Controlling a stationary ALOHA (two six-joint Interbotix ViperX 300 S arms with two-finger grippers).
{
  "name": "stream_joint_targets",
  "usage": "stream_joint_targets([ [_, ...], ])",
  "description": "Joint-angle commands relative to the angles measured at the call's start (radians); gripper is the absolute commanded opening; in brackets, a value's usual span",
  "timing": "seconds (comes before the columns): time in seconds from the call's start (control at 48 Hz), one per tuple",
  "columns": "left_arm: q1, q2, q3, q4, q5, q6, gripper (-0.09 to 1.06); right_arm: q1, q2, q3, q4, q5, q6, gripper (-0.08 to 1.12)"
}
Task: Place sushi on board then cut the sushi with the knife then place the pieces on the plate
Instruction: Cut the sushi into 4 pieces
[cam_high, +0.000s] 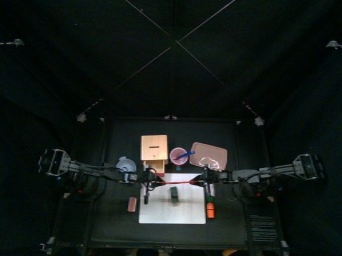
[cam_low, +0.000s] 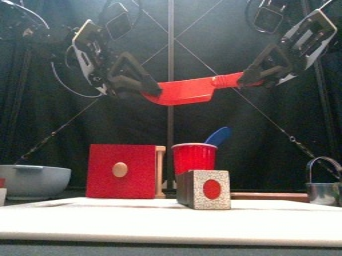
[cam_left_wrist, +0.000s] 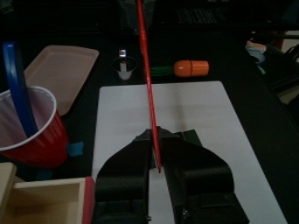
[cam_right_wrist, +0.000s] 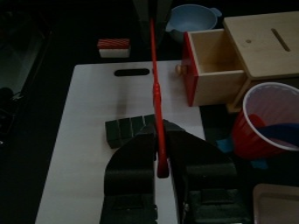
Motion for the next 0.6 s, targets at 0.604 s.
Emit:
stream_joint_targets([
  [0.604, -0.066, 0.109, -0.057, -0.041, -0.003, -0.003, 0.42, -0.023, 0.095, 0.002, -0.089, 0.063, -0.003, 0.41],
])
